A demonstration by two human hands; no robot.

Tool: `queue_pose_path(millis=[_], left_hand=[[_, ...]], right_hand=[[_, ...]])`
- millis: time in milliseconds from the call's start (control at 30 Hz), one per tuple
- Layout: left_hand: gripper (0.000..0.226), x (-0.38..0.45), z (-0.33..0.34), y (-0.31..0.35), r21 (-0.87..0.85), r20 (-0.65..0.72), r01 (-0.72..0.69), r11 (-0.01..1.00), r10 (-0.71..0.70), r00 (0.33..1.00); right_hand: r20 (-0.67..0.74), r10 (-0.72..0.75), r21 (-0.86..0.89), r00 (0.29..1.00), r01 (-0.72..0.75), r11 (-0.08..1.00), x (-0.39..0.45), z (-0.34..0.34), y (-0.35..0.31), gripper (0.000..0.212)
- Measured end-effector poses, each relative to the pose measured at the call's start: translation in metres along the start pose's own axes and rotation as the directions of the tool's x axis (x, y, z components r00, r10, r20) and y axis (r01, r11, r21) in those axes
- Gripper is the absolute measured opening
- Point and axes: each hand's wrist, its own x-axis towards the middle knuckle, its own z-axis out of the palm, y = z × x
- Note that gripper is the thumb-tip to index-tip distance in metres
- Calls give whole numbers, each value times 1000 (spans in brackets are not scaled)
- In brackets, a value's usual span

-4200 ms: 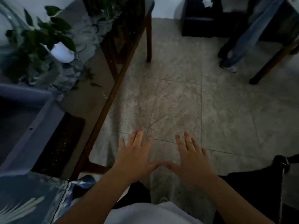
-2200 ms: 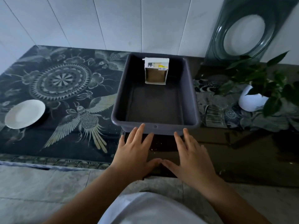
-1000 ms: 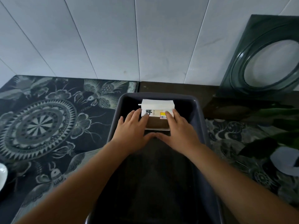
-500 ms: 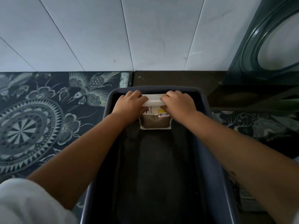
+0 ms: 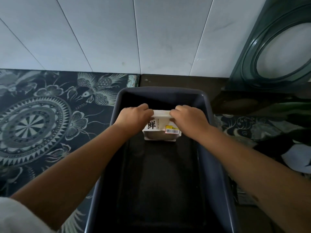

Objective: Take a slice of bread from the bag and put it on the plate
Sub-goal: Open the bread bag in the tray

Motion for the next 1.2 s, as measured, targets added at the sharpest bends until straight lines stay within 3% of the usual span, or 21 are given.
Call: queue_pose_path(millis=[400, 667, 733, 833, 967, 1200], left_hand=[[17, -172, -18, 95, -225, 125, 91, 970, -64, 990], [25, -230, -6, 132, -378, 181, 217, 900, -158, 971], [35, -235, -6, 134, -354, 129, 186, 916, -150, 980], [46, -237, -8, 135, -167, 39, 82, 983, -76, 996], [32, -235, -16, 136, -77, -3, 63, 995, -63, 998], [25, -232, -25, 134, -245, -27, 83, 966, -93, 995]], right_hand=[[81, -22, 143, 997, 10, 990, -162, -43, -113, 15], [132, 128, 229, 983, -156, 961, -215, -42, -152, 16], [134, 130, 193, 982, -154, 969, -221, -43, -154, 30], [109, 97, 141, 989, -112, 984, -226, -46, -156, 48], [71, 91, 167, 993, -102, 981, -229, -49, -153, 35], [153, 223, 494, 963, -269, 826, -225, -57, -140, 12]])
